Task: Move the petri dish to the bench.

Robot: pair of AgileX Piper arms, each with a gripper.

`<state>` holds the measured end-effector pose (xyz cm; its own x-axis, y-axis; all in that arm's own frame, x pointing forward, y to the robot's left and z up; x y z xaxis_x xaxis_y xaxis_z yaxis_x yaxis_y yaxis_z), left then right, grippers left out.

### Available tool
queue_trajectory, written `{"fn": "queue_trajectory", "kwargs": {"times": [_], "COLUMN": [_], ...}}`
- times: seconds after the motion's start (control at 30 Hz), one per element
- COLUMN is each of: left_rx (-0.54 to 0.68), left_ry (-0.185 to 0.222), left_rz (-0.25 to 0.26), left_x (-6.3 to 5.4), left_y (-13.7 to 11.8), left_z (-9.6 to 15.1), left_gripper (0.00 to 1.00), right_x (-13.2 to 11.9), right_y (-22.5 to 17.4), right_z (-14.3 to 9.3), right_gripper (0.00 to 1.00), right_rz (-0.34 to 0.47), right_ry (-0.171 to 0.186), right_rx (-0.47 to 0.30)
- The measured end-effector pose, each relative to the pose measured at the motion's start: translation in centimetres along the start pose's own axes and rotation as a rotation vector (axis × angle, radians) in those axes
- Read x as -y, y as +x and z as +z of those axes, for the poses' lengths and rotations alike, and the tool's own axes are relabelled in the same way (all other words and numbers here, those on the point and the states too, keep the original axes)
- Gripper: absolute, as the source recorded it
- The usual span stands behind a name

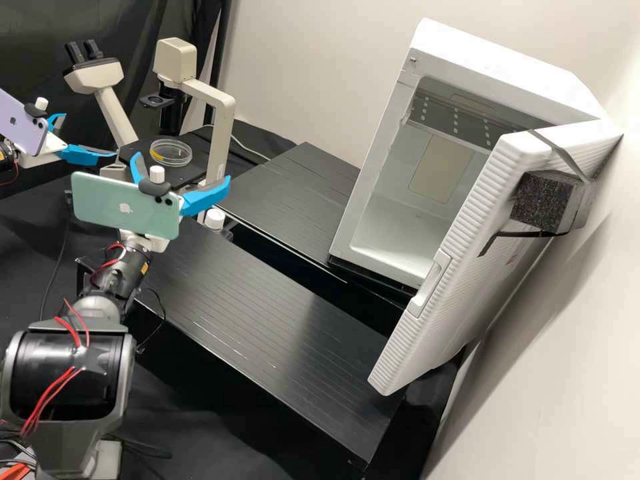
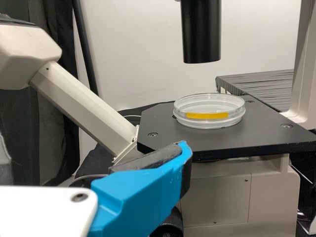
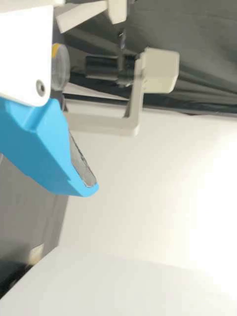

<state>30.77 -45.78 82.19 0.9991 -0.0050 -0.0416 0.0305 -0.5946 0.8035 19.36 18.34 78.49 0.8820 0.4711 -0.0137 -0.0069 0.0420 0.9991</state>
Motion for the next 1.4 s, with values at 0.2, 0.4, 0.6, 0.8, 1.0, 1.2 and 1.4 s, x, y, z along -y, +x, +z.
{"fn": "queue_trajectory", "kwargs": {"times": [0.2, 0.4, 0.6, 0.8, 1.0, 1.2, 1.4], "left_rx": [0.000, 0.000, 0.000, 0.000, 0.000, 0.000, 0.000], "left_ry": [0.000, 0.000, 0.000, 0.000, 0.000, 0.000, 0.000], "left_rz": [0.000, 0.000, 0.000, 0.000, 0.000, 0.000, 0.000], "left_x": [0.0, 0.0, 0.0, 0.0, 0.0, 0.0, 0.0], "left_y": [0.0, 0.0, 0.0, 0.0, 0.0, 0.0, 0.0], "left_z": [0.0, 0.0, 0.0, 0.0, 0.0, 0.0, 0.0], "left_gripper": [1.00, 1.00, 1.00, 1.00, 1.00, 1.00, 1.00], "right_x": [2.1, 4.8, 6.8, 9.2, 11.2, 11.7, 11.5], "right_y": [2.6, 5.6, 9.2, 12.0, 14.3, 16.3, 18.3], "right_z": [-2.9, -4.6, -5.2, -4.8, -4.4, -3.7, -3.1], "right_gripper": [1.00, 1.00, 1.00, 1.00, 1.00, 1.00, 1.00], "right_rz": [-0.051, -0.123, -0.145, -0.183, -0.244, -0.259, -0.233], "right_ry": [-0.037, -0.073, -0.080, -0.083, -0.082, -0.076, -0.060], "right_rx": [-0.006, -0.018, 0.003, 0.038, 0.057, 0.078, 0.097]}}
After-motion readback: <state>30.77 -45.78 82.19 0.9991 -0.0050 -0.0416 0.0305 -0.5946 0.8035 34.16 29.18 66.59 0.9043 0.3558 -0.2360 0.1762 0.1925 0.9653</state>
